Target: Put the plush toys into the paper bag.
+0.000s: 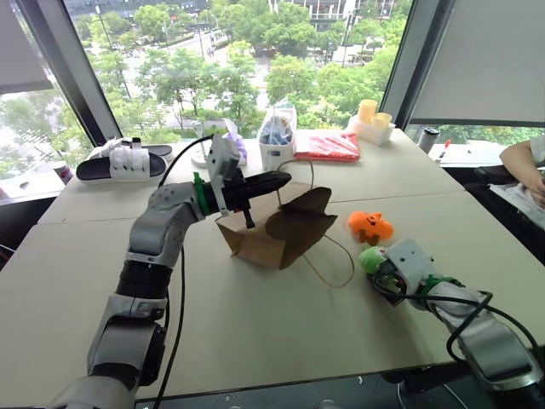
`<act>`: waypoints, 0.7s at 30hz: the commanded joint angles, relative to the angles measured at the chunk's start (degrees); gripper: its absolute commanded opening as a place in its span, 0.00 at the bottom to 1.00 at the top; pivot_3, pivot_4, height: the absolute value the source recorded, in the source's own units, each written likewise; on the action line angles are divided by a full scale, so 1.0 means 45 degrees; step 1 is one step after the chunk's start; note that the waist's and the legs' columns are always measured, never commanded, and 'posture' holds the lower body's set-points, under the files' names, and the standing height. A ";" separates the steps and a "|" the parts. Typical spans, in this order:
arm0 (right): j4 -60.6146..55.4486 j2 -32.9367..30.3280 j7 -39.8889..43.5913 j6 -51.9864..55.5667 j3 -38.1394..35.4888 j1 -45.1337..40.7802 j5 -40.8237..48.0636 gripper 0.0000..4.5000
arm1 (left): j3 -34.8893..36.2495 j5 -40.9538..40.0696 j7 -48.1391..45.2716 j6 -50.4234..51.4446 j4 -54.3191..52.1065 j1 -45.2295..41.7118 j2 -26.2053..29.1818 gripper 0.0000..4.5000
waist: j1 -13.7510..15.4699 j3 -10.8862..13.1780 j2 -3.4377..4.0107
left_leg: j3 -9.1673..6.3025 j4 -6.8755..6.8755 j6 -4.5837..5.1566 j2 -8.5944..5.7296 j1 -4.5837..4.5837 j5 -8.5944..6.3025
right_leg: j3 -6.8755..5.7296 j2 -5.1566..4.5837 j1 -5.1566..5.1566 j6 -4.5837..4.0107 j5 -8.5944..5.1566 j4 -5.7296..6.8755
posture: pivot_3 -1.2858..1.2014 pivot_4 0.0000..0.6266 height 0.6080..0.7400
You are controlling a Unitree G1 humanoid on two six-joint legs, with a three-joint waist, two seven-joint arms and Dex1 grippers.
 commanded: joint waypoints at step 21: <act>-0.3071 -0.0163 0.2470 0.1403 0.0084 -0.4533 0.1421 0.07 | 0.0041 -0.0538 -0.0093 0.0718 -0.0606 -0.0337 0.0432 0.00 | -0.0022 0.0000 -0.0008 | -0.0031 -0.0016 0.0001 0.0013 0.0006 -0.0001 | -0.0028 0.0011 0.0008 0.0001 -0.0002 -0.0007 | 0.52 0.24 1.00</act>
